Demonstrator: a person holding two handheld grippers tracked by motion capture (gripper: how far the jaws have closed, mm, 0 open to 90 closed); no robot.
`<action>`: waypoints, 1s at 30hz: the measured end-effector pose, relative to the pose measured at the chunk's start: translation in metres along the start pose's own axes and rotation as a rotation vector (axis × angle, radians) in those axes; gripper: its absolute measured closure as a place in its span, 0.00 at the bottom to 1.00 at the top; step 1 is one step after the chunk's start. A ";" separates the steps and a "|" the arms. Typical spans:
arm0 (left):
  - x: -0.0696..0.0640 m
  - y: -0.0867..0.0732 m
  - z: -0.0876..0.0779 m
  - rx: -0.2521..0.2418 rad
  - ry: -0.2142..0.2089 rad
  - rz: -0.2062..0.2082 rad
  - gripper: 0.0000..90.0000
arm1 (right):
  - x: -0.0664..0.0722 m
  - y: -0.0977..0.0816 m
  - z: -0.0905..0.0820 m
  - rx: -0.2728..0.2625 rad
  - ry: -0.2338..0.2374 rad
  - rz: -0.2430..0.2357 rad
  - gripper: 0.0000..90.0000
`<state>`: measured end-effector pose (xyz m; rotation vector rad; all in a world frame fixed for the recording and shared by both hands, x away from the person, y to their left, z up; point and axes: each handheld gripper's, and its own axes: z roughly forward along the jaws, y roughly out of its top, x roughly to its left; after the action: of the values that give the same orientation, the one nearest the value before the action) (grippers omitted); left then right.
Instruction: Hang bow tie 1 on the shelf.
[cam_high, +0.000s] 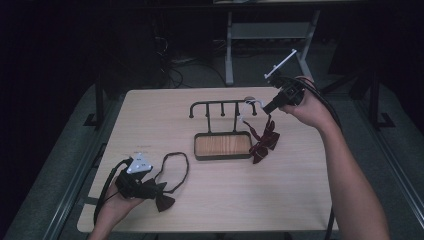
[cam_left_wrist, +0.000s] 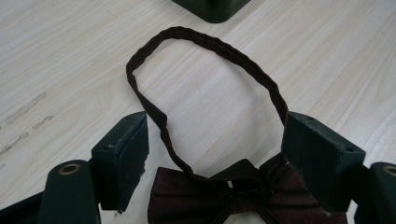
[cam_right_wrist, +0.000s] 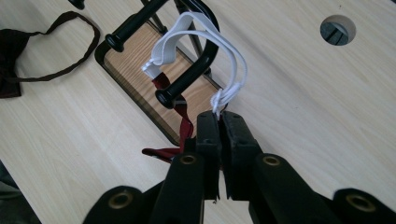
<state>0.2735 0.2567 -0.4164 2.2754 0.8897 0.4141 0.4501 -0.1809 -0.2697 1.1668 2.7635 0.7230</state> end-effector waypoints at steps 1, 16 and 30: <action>0.000 0.000 0.000 0.000 0.000 0.000 0.26 | 0.000 0.000 0.000 0.000 0.000 0.000 0.94; 0.000 0.000 0.001 0.011 -0.003 -0.004 0.26 | -0.003 -0.014 0.007 0.004 0.030 -0.006 0.87; 0.001 -0.001 0.002 0.018 -0.003 0.006 0.26 | -0.004 -0.030 0.016 0.003 0.058 -0.012 0.82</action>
<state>0.2747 0.2566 -0.4182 2.2953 0.8887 0.4073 0.4370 -0.1954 -0.2976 1.1472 2.8167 0.7635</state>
